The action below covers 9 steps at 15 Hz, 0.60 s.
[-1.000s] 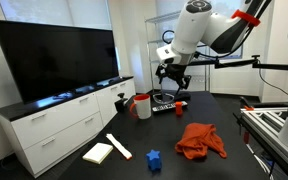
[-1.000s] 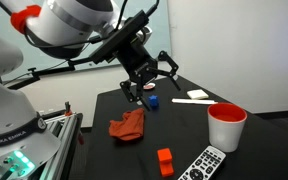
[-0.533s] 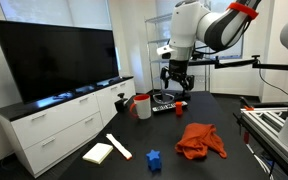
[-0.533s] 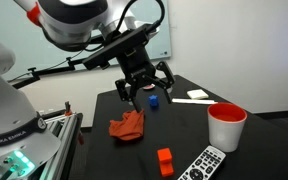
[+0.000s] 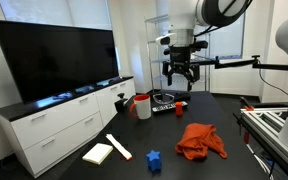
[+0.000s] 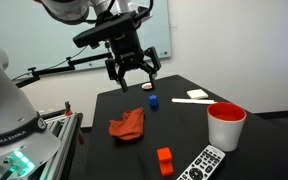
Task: Put the orange block upright
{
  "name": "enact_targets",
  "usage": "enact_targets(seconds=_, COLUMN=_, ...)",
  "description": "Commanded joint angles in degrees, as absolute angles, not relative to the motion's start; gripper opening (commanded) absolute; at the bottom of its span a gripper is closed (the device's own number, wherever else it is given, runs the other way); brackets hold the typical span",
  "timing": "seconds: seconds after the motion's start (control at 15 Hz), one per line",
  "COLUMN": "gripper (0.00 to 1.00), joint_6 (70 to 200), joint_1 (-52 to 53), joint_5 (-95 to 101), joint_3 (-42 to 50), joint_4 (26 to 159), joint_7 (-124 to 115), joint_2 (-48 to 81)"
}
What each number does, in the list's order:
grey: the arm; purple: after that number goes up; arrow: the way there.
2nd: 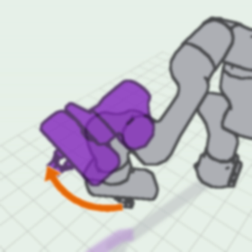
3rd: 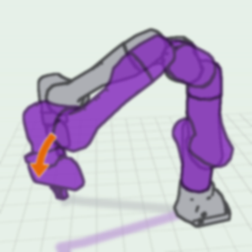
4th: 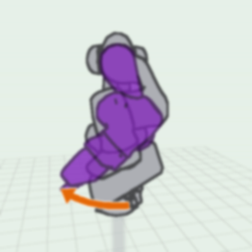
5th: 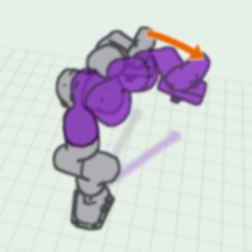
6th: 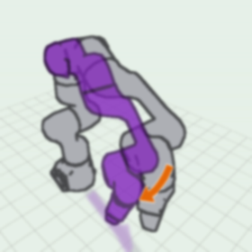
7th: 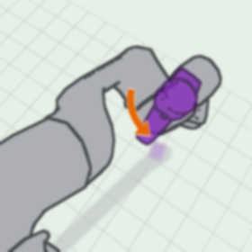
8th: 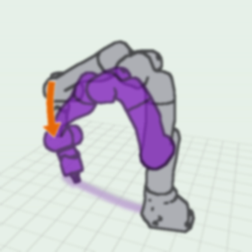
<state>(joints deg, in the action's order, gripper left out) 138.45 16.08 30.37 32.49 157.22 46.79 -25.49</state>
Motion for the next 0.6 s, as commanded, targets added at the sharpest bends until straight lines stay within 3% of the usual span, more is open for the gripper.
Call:
enact_targets(seconds=0.0, gripper=1.00, joint_6=138.7, joint_1=14.3, joint_5=29.5, joint_3=30.7, joint_4=157.5, joint_7=47.1, joint_2=-24.9)
enact_targets(seconds=0.07, gripper=1.00, joint_6=138.4, joint_1=7.5, joint_5=23.8, joint_3=22.6, joint_4=157.1, joint_7=49.0, joint_2=-22.6)
enact_targets(seconds=0.53, gripper=1.00, joint_6=132.5, joint_1=3.3, joint_5=6.5, joint_3=14.4, joint_4=154.4, joint_7=37.8, joint_2=-18.7)
